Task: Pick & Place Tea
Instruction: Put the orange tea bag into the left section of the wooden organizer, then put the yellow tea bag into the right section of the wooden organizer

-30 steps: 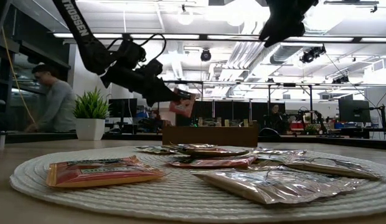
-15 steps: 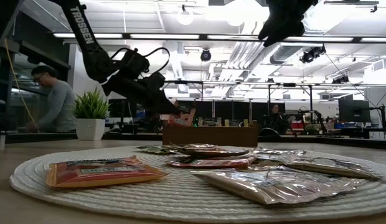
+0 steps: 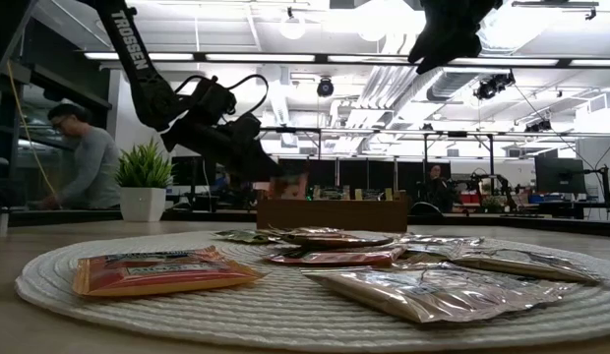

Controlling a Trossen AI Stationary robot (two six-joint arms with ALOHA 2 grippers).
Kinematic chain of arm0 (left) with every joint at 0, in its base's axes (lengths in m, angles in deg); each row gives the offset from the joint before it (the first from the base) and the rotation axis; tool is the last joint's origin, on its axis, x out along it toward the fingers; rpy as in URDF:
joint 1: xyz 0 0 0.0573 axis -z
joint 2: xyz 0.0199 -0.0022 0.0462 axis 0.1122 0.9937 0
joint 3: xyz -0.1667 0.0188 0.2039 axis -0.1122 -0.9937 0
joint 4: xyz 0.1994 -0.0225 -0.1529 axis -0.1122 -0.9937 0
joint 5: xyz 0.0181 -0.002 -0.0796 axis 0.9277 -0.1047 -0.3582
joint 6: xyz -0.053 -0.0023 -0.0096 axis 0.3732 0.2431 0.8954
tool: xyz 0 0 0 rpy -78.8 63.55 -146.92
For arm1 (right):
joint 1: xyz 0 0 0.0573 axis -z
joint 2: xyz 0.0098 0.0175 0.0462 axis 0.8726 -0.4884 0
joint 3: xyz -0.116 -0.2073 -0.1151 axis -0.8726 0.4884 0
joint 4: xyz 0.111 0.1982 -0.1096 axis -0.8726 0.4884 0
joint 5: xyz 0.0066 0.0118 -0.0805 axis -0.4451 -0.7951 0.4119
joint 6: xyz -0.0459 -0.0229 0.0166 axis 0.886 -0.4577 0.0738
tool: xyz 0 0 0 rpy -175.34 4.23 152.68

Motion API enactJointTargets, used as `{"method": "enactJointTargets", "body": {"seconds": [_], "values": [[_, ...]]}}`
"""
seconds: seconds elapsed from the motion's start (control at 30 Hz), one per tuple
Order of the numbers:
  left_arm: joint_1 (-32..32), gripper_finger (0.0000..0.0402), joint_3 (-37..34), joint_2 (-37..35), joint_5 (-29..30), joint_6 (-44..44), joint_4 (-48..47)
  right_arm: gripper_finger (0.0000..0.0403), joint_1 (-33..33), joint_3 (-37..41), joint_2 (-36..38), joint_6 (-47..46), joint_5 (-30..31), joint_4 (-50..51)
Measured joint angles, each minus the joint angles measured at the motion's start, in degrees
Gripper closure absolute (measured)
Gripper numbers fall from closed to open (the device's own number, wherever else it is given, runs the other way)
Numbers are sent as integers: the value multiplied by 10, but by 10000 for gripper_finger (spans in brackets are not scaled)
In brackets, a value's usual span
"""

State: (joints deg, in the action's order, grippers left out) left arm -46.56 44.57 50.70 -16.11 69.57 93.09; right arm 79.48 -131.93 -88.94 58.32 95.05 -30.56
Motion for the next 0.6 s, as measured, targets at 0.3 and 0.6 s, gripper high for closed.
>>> {"method": "enactJointTargets", "body": {"seconds": [0.3, 0.6], "values": [[0, 226, 0, 0, 0, 0, 2, 183, 0, 0, 0, 2, -1, 0], [-24, 226, 46, -8, -51, -2, 8, 183, 0, 0, 0, 0, -18, 0]]}}
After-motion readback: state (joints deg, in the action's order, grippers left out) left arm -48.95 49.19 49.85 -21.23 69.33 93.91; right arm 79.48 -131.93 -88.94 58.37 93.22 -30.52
